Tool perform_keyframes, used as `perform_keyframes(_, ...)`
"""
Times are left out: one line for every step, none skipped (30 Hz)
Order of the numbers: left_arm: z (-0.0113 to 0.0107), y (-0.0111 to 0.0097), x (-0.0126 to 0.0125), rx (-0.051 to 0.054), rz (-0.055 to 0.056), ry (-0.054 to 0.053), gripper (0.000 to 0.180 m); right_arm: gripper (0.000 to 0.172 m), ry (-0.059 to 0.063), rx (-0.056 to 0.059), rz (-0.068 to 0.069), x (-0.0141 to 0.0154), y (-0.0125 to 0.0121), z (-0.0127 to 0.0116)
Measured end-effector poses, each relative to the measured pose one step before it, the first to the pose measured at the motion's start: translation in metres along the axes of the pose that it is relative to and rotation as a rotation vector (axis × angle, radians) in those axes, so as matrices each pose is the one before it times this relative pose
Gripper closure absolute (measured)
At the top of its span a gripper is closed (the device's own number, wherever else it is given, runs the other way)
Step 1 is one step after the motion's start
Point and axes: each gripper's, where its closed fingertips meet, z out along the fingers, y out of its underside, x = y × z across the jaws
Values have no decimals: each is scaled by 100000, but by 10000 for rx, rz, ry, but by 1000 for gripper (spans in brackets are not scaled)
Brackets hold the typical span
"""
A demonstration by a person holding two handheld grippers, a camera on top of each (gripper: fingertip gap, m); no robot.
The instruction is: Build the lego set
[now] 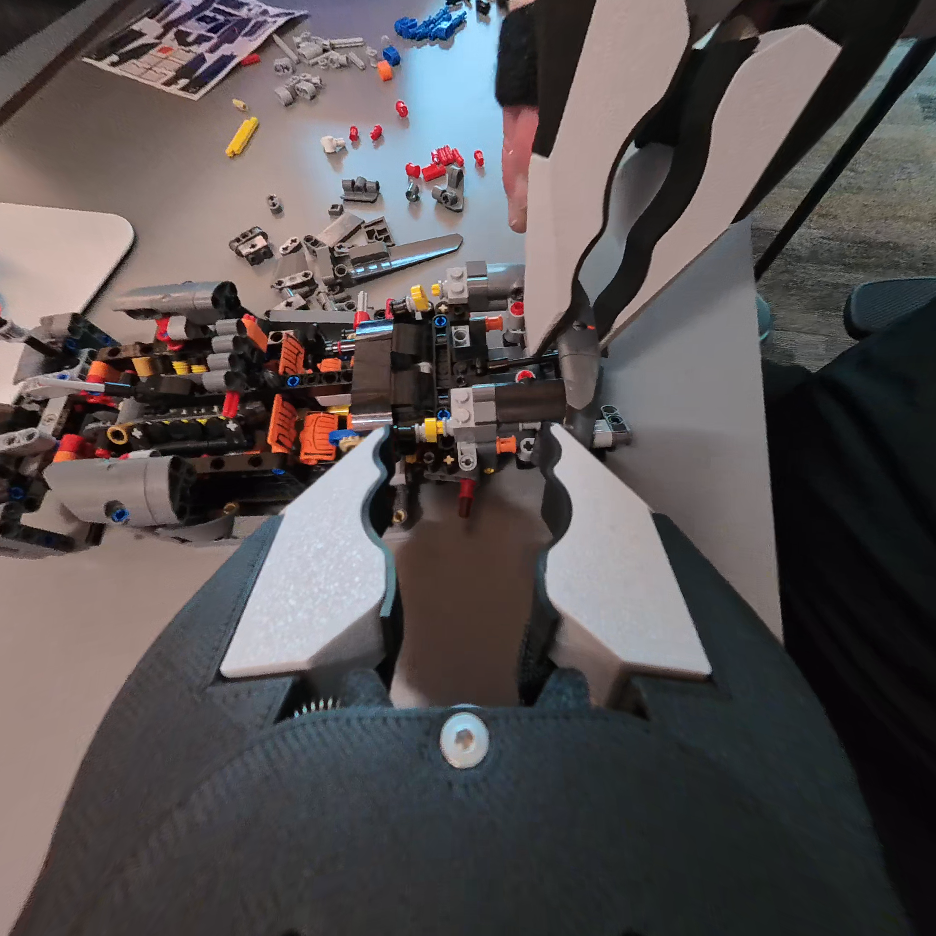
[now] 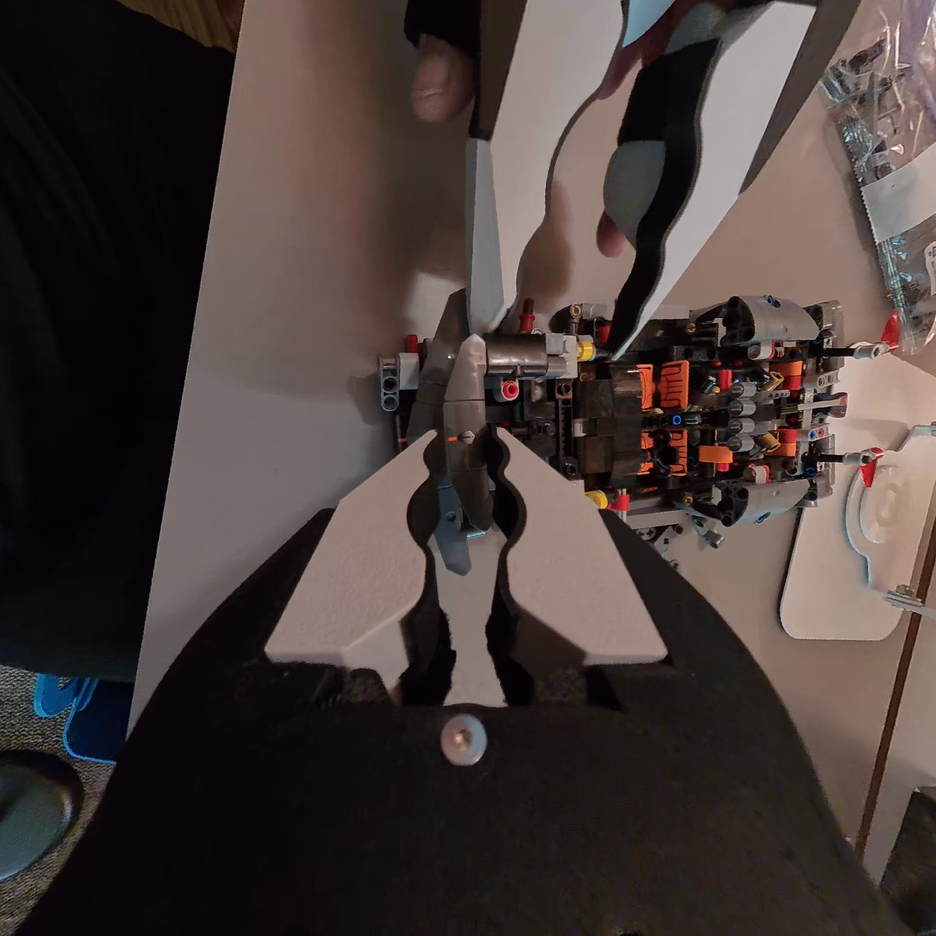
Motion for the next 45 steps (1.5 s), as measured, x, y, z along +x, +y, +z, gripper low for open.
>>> perform_keyframes(52,43,-39,10,-168,46,125,159,66,-18,-63,48,-13,29)
perform_keyframes(7,24,-11,42,-78,64,125,160,23,-24,-16,0,-4,32)
perform_keyframes(17,11,-13,47,-97,50,125,160,11,-13,-10,21,-3,1)
perform_keyframes(-3,5,-13,40,-94,46,125,160,13,-2,-17,10,-3,5)
perform_keyframes(-11,-4,-21,26,-38,25,125,159,16,9,-7,19,-17,5)
perform_keyframes(-2,-2,-24,4,-1,-8,125,159,29,3,1,28,-5,9)
perform_keyframes(4,1,-28,-4,-16,-15,125,159,39,-14,-7,27,10,16)
perform_keyframes(-5,1,-5,16,-37,25,125,159,46,-20,-26,17,-9,12)
perform_keyframes(-6,-9,-3,39,-22,25,125,159,53,-22,-27,25,1,5)
perform_keyframes(-2,-17,-25,45,-35,4,125,159,41,-25,-10,24,-5,8)
perform_keyframes(7,-21,-5,68,-32,2,125,159,17,-16,9,9,14,1)
perform_keyframes(-1,-1,-4,64,-21,5,125,159,12,-5,-13,-4,-4,0)
perform_keyframes(-5,-20,9,36,-40,7,125,159,9,-4,-33,7,-5,1)
perform_keyframes(-3,-8,4,35,-18,-8,125,159,-10,0,-7,-1,4,2)
perform_keyframes(10,0,-9,30,1,-4,126,159,-14,8,-1,4,11,5)
perform_keyframes(-2,-13,-12,2,-17,5,126,160,2,6,-13,26,9,2)
perform_keyframes(-7,-5,-5,10,-10,20,126,159,-1,5,-5,1,-6,3)
perform_keyframes(2,-13,-5,11,-2,21,126,159,-11,9,4,5,10,5)
perform_keyframes(1,-15,-16,2,-14,10,125,159,-8,6,3,5,19,11)
perform_keyframes(-6,-3,-12,6,-16,18,126,159,-9,8,11,2,8,18)
perform_keyframes(-1,-5,-2,5,-37,28,126,159,-10,15,18,-4,2,9)
perform_keyframes(-22,-24,5,11,-48,55,126,159,-3,17,15,7,-1,11)
perform_keyframes(4,-21,-7,14,-44,59,126,159,13,12,-4,11,2,6)
perform_keyframes(6,-12,-21,5,-25,17,126,159,24,2,-13,19,16,6)
perform_keyframes(5,-18,-11,2,-10,7,126,159,19,-1,-9,10,21,3)
perform_keyframes(10,3,-11,2,-4,-3,126,160,21,-7,-13,14,12,-5)
perform_keyframes(4,3,-18,-6,2,-15,126,159,29,-19,-33,9,14,3)
perform_keyframes(0,-3,9,2,-9,18,126,159,18,-23,-31,4,1,3)
perform_keyframes(2,-9,-10,4,-28,17,125,159,-1,-20,-3,22,30,-5)
perform_keyframes(17,-15,-33,2,-16,1,125,159,-12,-5,11,34,25,3)
perform_keyframes(29,-5,-32,-2,8,-4,125,160,0,-1,-7,36,33,-14)
perform_keyframes(24,-11,-18,-4,13,-8,126,160,13,-12,-2,25,26,1)
perform_keyframes(6,-5,-15,0,3,4,126,160,16,-12,1,9,16,-2)
perform_keyframes(4,-4,0,1,-1,6,126,160,15,-3,2,10,0,-4)
perform_keyframes(7,-7,-17,2,-4,-1,126,160,10,-2,5,11,3,-1)
perform_keyframes(0,4,12,-3,18,1,126,160,-6,-1,9,-6,6,1)
perform_keyframes(-4,3,-7,-1,30,4,126,160,-13,20,28,9,-21,-4)
perform_keyframes(-8,-10,-30,3,21,-2,126,159,3,28,33,12,-8,7)
perform_keyframes(22,-11,-34,0,36,-37,126,159,12,23,26,2,8,-2)
perform_keyframes(19,-6,1,-3,54,-25,126,159,6,22,33,10,15,-8)
perform_keyframes(3,1,-31,-1,57,-25,126,159,17,14,42,45,0,-12)
perform_keyframes(39,24,-84,-23,74,-100,126,159,68,-5,20,92,-12,-1)
perform_keyframes(41,2,-141,-16,82,-131,126,158,103,-34,-13,96,12,15)
perform_keyframes(38,11,-76,-12,42,-70,126,157,105,-52,-2,94,2,21)
perform_keyframes(8,-6,-28,1,17,-14,126,154,117,-54,5,145,-3,-32)
